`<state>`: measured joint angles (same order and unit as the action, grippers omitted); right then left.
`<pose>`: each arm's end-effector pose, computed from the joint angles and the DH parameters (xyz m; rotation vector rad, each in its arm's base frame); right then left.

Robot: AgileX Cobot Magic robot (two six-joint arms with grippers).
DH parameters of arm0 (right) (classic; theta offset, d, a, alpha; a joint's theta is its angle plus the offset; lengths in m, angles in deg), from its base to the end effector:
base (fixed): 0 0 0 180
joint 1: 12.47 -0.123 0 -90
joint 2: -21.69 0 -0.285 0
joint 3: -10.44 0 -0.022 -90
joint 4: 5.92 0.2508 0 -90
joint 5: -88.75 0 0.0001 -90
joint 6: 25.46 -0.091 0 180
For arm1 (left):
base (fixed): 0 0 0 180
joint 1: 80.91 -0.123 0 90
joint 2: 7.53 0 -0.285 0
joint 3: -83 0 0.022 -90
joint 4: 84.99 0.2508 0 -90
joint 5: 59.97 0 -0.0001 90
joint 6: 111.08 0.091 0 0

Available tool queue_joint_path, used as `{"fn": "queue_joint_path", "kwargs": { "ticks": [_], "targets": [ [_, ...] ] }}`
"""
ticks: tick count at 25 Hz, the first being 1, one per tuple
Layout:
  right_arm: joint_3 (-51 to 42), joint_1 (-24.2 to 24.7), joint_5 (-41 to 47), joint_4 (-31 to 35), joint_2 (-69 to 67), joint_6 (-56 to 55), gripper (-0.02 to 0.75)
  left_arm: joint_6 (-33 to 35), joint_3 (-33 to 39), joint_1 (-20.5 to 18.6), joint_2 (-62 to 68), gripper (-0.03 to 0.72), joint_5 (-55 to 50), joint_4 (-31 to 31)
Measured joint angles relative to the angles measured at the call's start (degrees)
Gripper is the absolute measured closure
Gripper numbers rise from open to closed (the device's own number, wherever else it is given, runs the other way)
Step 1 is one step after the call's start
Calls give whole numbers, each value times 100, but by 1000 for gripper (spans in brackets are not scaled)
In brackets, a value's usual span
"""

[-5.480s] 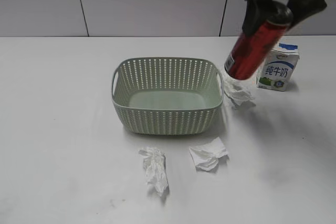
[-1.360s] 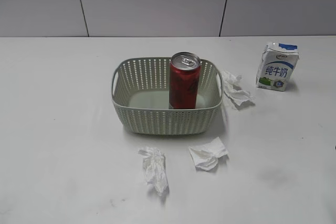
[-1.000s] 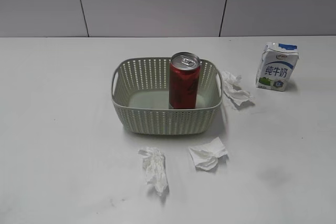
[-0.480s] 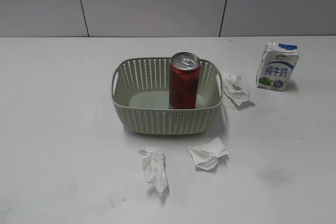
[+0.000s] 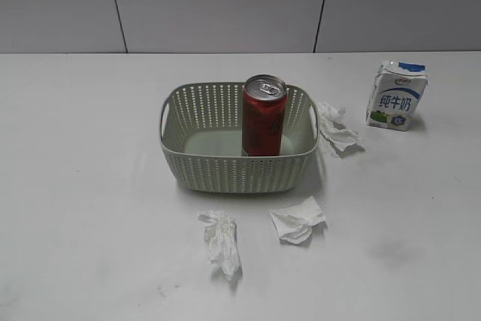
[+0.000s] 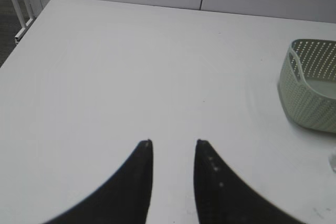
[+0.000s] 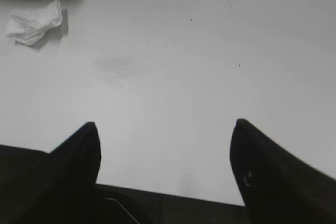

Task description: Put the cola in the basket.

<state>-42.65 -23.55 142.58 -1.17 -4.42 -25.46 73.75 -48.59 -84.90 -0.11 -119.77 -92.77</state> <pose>0.0506 0.0161 0.2551 -0.2016 2.3178 0.1997 -0.0051 -0.0110 0.2800 0.0203 2.0113 -0.0637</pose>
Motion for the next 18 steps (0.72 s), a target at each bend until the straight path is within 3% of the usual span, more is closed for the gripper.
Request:
{"fn": "queue_joint_path", "kwargs": {
  "ticks": [18],
  "targets": [
    [-7,0,12,-18,1819,0,155,0,0,0,0,471,0,0]
  ]
}}
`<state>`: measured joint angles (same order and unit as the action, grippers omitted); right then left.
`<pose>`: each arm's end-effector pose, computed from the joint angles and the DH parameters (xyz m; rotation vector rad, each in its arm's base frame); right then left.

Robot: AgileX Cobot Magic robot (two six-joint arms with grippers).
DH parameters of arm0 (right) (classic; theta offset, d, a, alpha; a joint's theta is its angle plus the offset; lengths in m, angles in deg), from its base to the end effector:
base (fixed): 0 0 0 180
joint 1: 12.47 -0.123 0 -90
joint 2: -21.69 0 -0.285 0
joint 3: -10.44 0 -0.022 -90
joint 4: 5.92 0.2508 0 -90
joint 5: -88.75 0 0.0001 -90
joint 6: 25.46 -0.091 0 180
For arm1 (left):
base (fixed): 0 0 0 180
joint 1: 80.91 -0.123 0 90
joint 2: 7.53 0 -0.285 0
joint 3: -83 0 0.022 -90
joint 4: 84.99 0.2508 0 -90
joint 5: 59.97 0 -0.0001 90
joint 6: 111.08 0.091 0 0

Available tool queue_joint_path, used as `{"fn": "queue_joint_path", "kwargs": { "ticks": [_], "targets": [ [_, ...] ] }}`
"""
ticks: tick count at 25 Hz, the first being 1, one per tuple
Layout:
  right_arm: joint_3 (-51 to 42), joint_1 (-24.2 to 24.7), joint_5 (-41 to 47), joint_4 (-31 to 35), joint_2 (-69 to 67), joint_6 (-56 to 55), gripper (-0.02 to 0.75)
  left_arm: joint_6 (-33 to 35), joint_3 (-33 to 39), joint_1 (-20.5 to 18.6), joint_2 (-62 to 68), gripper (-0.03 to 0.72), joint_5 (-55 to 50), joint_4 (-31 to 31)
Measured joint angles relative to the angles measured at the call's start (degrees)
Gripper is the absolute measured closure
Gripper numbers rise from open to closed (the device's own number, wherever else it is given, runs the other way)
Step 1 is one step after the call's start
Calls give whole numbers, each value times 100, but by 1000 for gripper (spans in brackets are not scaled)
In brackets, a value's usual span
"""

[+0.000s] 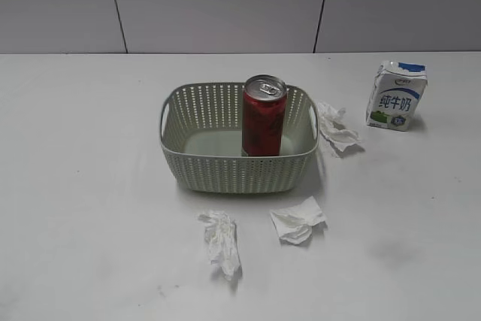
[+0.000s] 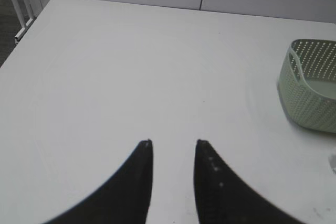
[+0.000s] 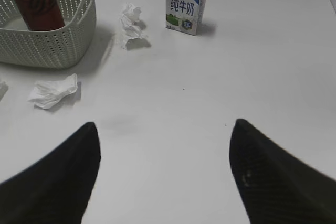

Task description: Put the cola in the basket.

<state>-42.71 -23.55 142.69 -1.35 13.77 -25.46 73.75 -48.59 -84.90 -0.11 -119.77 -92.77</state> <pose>0.0076 0.0075 0.2645 -0.1883 2.0027 0.2182 -0.0051 -0.0110 0.2800 0.0203 2.0113 -0.0637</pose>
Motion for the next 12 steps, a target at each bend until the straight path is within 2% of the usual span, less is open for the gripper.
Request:
{"fn": "queue_joint_path", "kwargs": {
  "ticks": [4,12],
  "targets": [
    [0,0,5,-398,41,211,155,0,0,0,0,471,0,0],
    [0,0,5,-457,41,254,155,0,0,0,0,471,0,0]
  ]
}}
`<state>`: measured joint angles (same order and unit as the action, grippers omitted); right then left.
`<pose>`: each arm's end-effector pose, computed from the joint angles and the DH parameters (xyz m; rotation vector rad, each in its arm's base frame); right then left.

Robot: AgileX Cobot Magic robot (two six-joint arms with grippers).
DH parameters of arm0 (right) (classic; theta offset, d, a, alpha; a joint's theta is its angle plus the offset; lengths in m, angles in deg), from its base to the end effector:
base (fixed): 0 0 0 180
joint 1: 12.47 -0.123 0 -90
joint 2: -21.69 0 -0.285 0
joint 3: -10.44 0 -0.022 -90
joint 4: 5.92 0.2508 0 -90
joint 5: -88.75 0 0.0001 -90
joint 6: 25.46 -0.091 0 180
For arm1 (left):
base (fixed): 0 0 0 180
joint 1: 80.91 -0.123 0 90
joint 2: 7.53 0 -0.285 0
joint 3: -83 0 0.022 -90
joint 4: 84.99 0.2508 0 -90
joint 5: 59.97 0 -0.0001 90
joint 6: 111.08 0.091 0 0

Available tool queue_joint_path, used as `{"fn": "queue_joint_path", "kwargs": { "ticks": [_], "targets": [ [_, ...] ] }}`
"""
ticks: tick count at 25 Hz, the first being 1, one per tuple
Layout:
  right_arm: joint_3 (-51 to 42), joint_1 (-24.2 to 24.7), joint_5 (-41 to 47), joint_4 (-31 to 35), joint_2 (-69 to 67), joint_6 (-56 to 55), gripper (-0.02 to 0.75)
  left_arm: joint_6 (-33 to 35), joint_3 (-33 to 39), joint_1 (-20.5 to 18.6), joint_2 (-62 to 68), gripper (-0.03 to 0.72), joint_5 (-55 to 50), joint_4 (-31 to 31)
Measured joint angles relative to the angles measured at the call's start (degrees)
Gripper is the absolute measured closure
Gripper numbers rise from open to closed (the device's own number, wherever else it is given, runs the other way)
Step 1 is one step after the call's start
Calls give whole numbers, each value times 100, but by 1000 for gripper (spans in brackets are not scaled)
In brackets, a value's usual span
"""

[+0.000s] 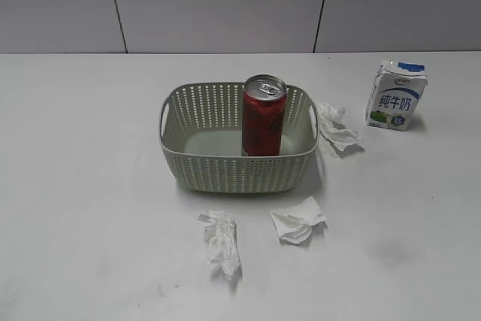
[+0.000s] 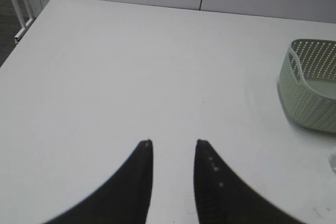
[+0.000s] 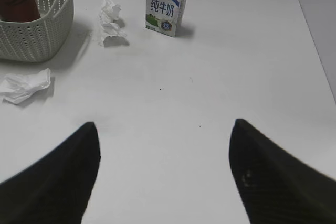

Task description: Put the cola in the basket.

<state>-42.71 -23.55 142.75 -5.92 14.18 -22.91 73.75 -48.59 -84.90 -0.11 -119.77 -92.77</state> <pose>0.0078 0.0015 0.2643 -0.2376 1.9883 0.0955 -0.0051 -0.0110 0.2800 0.0203 2.0113 -0.0637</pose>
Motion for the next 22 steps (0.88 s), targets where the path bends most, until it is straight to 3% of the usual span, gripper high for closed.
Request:
{"fn": "queue_joint_path", "kwargs": {
  "ticks": [14,22],
  "targets": [
    [0,0,-6,0,0,6,156,0,0,0,0,471,0,0],
    [0,469,-6,0,0,6,156,0,0,0,0,471,0,0]
  ]
}}
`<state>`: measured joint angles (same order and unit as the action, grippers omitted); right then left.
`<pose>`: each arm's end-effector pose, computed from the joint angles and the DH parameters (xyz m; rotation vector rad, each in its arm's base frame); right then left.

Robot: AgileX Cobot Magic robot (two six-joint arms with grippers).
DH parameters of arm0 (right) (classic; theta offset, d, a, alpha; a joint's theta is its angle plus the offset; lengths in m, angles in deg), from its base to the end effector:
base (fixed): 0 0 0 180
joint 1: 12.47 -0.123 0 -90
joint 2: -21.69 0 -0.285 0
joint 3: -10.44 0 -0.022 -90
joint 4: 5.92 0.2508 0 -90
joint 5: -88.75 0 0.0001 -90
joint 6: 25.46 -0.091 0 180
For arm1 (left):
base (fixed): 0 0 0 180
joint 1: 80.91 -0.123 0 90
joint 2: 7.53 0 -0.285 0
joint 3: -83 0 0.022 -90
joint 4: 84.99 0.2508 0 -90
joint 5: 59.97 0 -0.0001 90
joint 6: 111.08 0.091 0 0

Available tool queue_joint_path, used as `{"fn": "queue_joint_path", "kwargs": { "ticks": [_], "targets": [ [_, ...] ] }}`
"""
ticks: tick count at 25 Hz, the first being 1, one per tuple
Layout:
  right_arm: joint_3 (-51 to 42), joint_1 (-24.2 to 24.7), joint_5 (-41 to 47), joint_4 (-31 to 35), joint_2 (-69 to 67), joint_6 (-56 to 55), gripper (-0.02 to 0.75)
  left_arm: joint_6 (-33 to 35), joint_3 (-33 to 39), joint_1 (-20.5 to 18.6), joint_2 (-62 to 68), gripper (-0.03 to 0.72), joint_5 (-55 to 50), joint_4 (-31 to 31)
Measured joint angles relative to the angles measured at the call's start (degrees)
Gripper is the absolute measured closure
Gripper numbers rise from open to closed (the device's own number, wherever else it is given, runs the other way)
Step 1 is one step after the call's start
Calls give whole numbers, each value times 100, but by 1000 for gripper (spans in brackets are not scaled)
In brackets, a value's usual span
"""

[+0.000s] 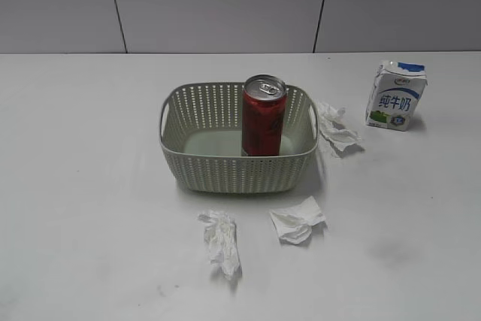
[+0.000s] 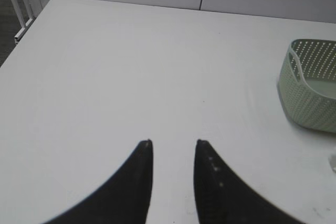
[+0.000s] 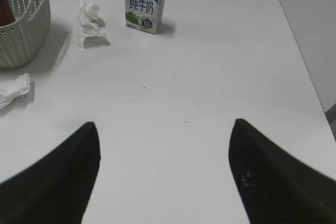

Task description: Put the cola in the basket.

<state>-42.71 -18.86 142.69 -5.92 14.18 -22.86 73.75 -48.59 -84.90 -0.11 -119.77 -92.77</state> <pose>0.0079 0.0009 0.2643 -0.1568 1.9942 0.0425 -0.0051 -0.0110 0.2800 0.0203 2.0113 -0.0637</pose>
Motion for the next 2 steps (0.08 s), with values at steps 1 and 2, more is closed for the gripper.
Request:
{"fn": "queue_joint_path", "kwargs": {
  "ticks": [1,2],
  "targets": [
    [0,18,0,0,0,0,156,0,0,0,0,471,0,0],
    [0,47,0,0,0,0,156,0,0,0,0,471,0,0]
  ]
}}
